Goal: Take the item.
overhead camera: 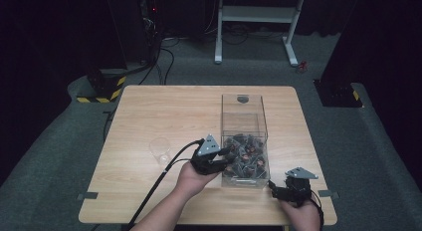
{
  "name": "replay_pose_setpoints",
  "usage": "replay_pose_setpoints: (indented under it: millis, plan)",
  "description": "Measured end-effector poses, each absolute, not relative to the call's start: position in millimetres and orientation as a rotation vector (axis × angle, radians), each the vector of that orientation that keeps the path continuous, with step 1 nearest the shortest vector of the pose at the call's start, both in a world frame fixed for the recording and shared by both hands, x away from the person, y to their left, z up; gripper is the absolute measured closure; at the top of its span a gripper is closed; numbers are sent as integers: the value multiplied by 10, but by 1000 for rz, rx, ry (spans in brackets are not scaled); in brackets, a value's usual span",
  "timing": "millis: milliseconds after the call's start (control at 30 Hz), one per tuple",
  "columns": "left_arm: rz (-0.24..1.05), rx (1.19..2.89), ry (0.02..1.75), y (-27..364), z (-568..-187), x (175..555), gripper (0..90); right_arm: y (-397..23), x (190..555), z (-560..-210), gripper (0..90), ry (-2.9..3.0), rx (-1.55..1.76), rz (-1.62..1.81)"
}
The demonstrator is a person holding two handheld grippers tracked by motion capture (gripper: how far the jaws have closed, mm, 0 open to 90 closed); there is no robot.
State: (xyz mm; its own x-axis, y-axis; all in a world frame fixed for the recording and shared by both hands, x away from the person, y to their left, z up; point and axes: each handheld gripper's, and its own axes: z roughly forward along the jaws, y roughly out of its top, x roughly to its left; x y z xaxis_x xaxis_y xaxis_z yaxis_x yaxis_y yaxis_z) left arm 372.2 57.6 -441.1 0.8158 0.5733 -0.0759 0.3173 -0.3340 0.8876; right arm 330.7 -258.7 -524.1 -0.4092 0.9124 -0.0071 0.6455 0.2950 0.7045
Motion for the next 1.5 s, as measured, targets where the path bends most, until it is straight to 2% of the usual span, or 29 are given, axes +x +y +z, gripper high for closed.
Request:
replay_pose_setpoints:
  millis: [400, 833, 1500]
  plan:
    - [308, 1946, 666, 593, -4438, 3710, 691, -2587, 3306, -5241, 140, 2161, 1393, 885]
    - [323, 1939, 639, 616, -4431, 3689, 888, -2587, 3306, -5241, 140, 2162, 1392, 885]
    - [306, 1906, 631, 649, -4392, 3667, 900, -2585, 3305, -5240, 140, 2162, 1396, 886]
